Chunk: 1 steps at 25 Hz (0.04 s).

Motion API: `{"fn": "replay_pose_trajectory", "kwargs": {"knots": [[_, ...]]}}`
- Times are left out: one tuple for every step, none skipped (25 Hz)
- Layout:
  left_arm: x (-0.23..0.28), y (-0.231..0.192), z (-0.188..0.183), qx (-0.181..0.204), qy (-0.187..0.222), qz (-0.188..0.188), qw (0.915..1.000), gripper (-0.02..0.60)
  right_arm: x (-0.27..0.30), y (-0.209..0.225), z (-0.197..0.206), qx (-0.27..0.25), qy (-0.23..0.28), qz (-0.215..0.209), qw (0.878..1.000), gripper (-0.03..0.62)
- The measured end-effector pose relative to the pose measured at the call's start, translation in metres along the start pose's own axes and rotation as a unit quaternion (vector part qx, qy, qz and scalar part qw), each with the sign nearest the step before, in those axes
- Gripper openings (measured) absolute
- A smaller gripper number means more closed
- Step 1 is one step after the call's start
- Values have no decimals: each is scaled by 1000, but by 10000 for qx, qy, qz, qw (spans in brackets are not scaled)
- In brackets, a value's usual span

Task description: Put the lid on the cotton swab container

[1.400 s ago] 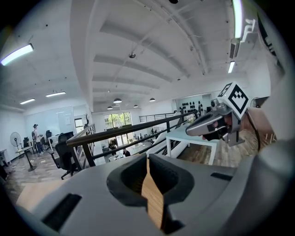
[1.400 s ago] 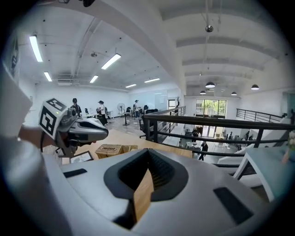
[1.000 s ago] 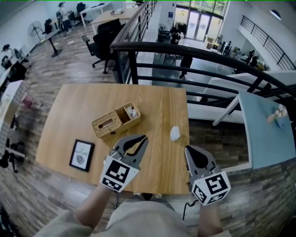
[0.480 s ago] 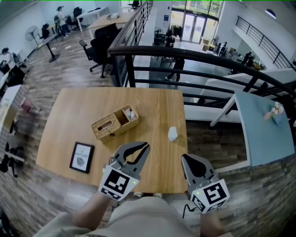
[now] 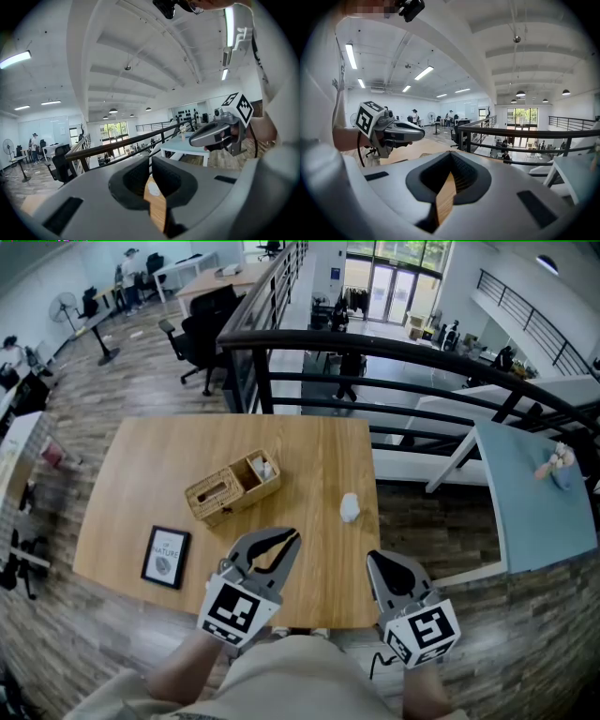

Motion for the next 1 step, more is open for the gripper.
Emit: {"fn": "replay_pose_trajectory", "kwargs": {"knots": [[0, 0, 0, 7, -2, -5, 10000, 35, 0, 1, 0, -18, -6, 15, 10000, 26]]}}
Point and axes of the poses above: the fingertips, and each gripper's own axes: x forward along the fingers, y to its right, z out of its underside, the point moved 1 cm from there along -x, backward along the fingers, and after that the axes turned 1 degree about z, right-handed, at the moved point
